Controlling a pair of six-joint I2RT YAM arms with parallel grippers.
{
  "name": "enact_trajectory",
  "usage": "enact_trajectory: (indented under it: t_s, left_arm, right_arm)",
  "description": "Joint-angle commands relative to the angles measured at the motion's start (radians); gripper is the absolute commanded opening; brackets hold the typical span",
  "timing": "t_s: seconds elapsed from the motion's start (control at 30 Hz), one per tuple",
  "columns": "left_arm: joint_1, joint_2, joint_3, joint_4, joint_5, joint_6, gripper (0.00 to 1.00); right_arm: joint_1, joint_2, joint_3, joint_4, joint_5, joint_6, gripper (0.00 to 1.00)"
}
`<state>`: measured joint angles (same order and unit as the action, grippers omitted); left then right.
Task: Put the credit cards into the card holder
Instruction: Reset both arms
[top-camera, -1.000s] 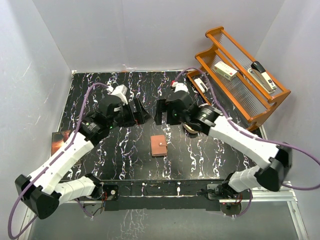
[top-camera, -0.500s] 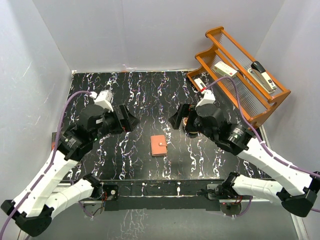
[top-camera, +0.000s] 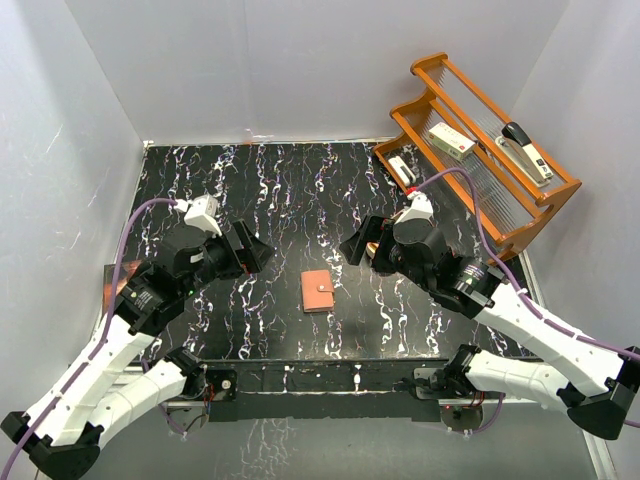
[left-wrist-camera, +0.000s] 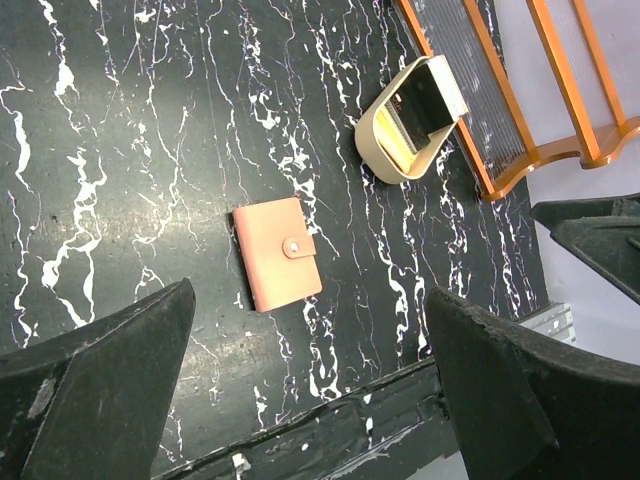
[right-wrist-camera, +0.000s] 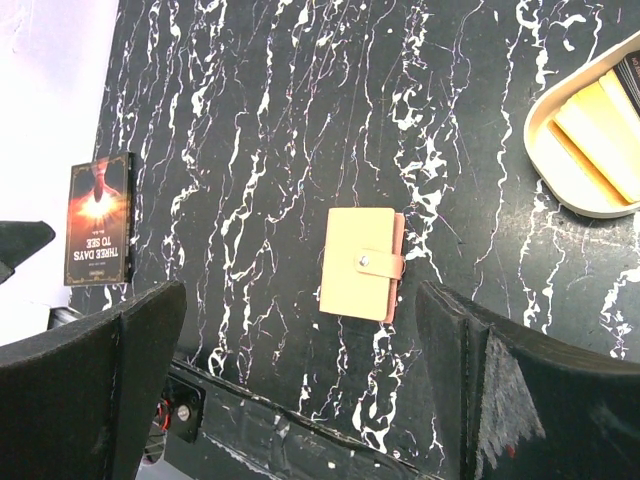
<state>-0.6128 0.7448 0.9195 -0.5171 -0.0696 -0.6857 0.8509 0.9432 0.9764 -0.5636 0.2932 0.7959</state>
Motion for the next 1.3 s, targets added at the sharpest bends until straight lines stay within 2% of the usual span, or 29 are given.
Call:
enact_trajectory:
  t_s: [0.0,0.27,0.57,1.0,1.27]
  left_arm:
    - [-0.002,-0.003,0.001,0.018,-0.007,-0.014,0.99]
    - [-0.002,0.001,-0.017,0.013,-0.018,-0.046,0.98]
    - [-0.002,-0.016,-0.017,0.045,-0.055,-0.017,0.99]
    - [-0.002,0.022,0.034,0.156,0.008,0.021,0.99]
    - [-0.002,0.015,-0.009,0.14,0.009,0.021,0.99]
  right_arm:
    - [0.003,-0.011,0.031,0.06,0.029,0.015,0.98]
    - [0.004,-0.024,0.021,0.068,0.026,0.014,0.98]
    - [0.003,-0.02,0.023,0.069,0.026,0.004,0.98]
    - [0.004,-0.012,0.1,0.062,0.051,-0.044,0.98]
    - [0.004,-0.022,0.038,0.121,0.036,-0.033,0.98]
